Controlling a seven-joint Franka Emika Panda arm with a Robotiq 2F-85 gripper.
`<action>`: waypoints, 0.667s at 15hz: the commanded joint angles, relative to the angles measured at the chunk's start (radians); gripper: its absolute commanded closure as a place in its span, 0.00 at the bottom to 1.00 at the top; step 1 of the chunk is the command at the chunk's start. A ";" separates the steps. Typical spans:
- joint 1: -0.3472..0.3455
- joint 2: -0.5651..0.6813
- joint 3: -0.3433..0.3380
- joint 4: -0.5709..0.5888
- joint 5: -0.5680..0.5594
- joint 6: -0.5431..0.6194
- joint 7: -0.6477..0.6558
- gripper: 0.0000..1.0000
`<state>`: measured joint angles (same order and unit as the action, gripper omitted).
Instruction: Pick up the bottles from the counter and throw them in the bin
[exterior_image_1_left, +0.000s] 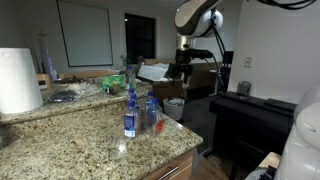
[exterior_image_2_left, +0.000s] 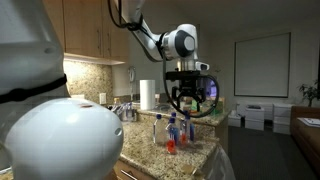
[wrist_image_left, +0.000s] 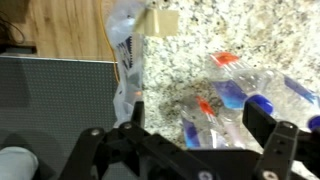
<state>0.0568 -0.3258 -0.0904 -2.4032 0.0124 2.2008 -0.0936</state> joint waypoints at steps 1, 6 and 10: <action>0.062 0.152 0.031 0.152 0.137 -0.021 -0.116 0.00; 0.074 0.244 0.101 0.248 0.142 -0.139 -0.157 0.00; 0.063 0.249 0.129 0.217 0.064 -0.148 -0.116 0.00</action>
<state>0.1437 -0.0801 0.0173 -2.1751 0.1291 2.0607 -0.2114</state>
